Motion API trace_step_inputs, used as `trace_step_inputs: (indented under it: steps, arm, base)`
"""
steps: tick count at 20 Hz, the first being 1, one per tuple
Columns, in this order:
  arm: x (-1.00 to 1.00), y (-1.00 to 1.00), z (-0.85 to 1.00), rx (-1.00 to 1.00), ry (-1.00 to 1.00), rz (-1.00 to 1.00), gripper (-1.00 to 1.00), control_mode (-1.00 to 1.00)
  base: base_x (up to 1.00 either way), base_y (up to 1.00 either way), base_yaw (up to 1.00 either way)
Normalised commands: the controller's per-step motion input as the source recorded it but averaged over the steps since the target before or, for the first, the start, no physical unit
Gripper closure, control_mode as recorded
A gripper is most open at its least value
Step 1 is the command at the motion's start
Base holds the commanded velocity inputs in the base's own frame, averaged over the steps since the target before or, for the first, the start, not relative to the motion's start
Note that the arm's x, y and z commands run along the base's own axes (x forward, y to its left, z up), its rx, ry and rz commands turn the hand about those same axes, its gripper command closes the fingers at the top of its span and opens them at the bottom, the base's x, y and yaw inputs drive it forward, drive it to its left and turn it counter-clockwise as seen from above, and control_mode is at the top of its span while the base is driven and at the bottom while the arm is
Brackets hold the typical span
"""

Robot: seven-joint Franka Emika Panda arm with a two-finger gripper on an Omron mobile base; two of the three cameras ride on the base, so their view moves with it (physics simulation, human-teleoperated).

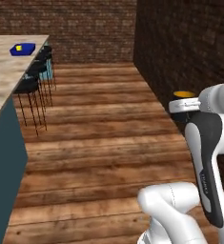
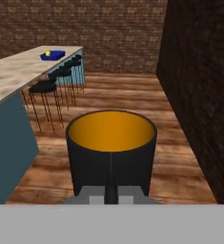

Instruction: There is a tray on the dining counter. Grab the cup, mug, and pitcher and place them on the tray. The pitcher may be placed next to the tray if it cannot fit the tray.

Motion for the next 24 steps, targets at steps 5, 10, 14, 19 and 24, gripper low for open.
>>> trace_step_inputs:
  steps: [5,10,14,19,24]
  arm:
    - [0.0,0.0,0.0,0.0,0.0,0.0,1.0,1.0]
    - [0.0,0.0,0.0,0.0,0.0,0.0,1.0,1.0]
    - [0.0,0.0,0.0,0.0,0.0,0.0,1.0,1.0]
    - [0.0,0.0,0.0,0.0,0.0,0.0,1.0,1.0]
    - [0.0,0.0,0.0,0.0,0.0,0.0,1.0,1.0]
  base:
    - [1.0,-0.73,0.3]
    - [1.0,-0.77,0.28]
    - [1.0,-0.8,0.28]
    - [1.0,-0.78,0.29]
    - [1.0,-0.85,0.36]
